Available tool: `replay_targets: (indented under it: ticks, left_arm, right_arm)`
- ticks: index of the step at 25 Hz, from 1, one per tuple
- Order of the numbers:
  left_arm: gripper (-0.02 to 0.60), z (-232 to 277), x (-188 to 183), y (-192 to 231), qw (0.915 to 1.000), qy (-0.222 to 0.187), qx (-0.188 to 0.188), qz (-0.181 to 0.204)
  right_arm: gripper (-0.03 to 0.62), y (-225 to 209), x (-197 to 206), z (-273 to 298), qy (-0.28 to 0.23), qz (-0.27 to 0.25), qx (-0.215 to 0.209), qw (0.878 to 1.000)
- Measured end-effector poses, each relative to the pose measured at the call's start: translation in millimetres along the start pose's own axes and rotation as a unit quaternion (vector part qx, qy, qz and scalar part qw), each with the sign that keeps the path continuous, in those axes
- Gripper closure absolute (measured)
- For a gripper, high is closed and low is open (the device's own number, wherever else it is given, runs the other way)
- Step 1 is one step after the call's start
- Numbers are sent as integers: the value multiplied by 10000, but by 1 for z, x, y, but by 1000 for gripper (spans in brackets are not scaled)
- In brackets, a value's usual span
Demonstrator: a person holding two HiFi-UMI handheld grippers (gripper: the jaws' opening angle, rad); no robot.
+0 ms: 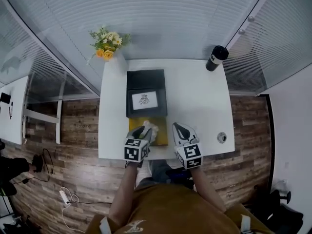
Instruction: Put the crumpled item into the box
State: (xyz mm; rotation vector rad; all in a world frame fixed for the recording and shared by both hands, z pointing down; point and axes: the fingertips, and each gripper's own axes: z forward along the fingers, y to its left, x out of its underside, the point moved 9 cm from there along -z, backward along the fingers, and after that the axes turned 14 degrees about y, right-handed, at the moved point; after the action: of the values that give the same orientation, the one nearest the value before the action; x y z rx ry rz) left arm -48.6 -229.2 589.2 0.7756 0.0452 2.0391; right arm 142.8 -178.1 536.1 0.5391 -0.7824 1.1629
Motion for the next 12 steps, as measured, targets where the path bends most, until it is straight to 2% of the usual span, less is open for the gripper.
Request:
replay_targets:
  ticks: [3,6,9,12]
  left_arm:
    - [482,-18,-2,2,9997,-236,66,-96]
    - [541,-39,-1,5,9974,-716,-41,-23]
    - [557,-57,2,6,9950,-986,-145,-10]
    - [557,-74,2,7,9913,-1302,-98,-174]
  right_arm:
    - [582,2,-8,-8,-124,5,157,9998]
    - [582,2,-15,-15,-338,256,253,9988]
    - [582,6,-20,-26,-649,397,314,9966]
    - [582,14,-24,-33,-543,156,448,9974]
